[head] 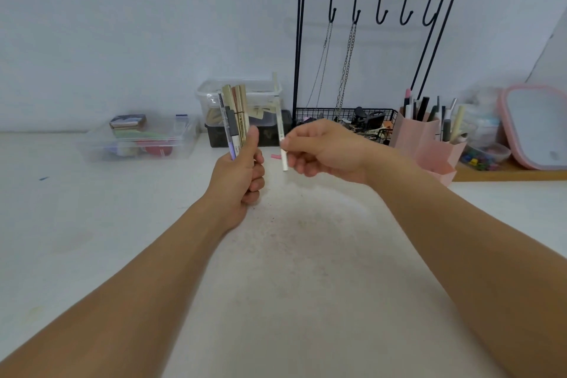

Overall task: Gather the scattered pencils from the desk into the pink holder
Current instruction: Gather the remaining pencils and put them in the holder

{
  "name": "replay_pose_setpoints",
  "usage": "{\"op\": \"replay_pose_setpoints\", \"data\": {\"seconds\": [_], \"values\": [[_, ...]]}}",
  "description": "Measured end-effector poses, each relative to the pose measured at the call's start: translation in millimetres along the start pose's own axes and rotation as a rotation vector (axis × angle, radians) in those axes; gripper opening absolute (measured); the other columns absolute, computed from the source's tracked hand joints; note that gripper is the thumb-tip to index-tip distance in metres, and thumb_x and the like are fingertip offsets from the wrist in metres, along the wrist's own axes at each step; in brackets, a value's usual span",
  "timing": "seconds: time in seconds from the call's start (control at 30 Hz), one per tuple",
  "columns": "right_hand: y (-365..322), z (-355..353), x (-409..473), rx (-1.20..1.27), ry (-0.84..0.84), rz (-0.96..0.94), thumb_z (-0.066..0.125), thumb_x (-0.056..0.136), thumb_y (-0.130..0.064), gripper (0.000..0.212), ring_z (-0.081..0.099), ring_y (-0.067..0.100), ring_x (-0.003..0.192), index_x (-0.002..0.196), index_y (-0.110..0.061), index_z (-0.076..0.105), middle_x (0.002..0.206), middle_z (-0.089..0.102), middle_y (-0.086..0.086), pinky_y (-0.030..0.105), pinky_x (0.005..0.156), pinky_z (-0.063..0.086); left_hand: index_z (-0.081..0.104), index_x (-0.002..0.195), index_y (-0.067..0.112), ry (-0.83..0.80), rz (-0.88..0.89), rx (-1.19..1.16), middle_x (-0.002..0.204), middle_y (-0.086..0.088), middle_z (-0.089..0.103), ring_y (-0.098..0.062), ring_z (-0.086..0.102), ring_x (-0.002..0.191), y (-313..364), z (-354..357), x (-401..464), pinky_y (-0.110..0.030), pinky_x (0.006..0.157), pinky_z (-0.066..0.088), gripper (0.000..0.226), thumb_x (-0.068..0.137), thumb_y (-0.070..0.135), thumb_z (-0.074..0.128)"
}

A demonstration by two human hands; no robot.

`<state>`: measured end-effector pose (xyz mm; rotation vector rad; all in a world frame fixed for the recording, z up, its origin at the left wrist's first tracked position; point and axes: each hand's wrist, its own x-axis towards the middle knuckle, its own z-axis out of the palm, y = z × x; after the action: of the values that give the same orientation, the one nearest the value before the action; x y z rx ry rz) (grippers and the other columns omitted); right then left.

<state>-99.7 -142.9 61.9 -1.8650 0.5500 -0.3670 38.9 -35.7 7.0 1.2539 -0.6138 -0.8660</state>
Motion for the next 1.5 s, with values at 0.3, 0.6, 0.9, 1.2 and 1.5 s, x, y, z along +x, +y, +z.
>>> {"op": "replay_pose_setpoints", "data": {"seconds": [0.3,0.6,0.9,1.2,1.5], "values": [[1,52,4,-0.072,0.083,-0.107,0.068,0.091,-0.007,0.014,0.062,0.013,0.055,0.088,0.006,0.070,0.071,0.071,0.015,0.022,0.048,0.045,0.057,0.062,0.015,-0.132,0.062,0.000,0.054,-0.010,0.045,-0.015,0.035,0.043,-3,-3,4,-0.017,0.037,0.020,0.072,0.067,0.086,0.060],[5,54,3,-0.128,0.213,-0.081,0.069,0.082,0.000,0.005,0.060,0.010,0.049,0.081,0.005,0.072,0.070,0.074,0.019,0.015,0.044,0.042,0.064,0.076,0.012,-0.093,0.101,0.028,0.058,-0.011,0.050,-0.014,0.041,0.046,-8,-4,4,-0.019,0.039,0.024,0.044,0.097,0.050,0.061],[33,-37,11,-0.748,0.428,0.023,0.079,0.081,-0.016,0.015,0.063,0.014,0.078,0.094,-0.010,0.075,0.079,0.065,-0.007,0.023,0.067,0.047,0.039,0.076,0.025,-0.010,0.034,-0.038,0.053,0.008,0.029,-0.009,0.022,0.045,-3,-4,3,-0.019,0.034,0.017,0.041,0.089,0.044,0.074],[64,-41,16,-0.887,0.419,0.062,0.079,0.085,-0.022,0.013,0.056,0.018,0.078,0.083,-0.017,0.067,0.071,0.055,-0.010,0.026,0.070,0.039,0.048,0.070,0.020,0.025,0.011,0.017,0.052,0.005,0.041,-0.010,0.035,0.044,-2,-1,1,-0.020,0.039,0.021,0.044,0.090,0.054,0.068],[56,-41,14,-0.723,0.325,0.148,0.082,0.081,-0.021,0.011,0.060,0.012,0.073,0.085,-0.012,0.077,0.069,0.065,-0.008,0.027,0.074,0.047,0.045,0.071,0.022,0.010,-0.003,-0.007,0.054,0.005,0.033,-0.010,0.026,0.045,-2,-2,1,-0.020,0.038,0.019,0.042,0.089,0.050,0.070]]}}
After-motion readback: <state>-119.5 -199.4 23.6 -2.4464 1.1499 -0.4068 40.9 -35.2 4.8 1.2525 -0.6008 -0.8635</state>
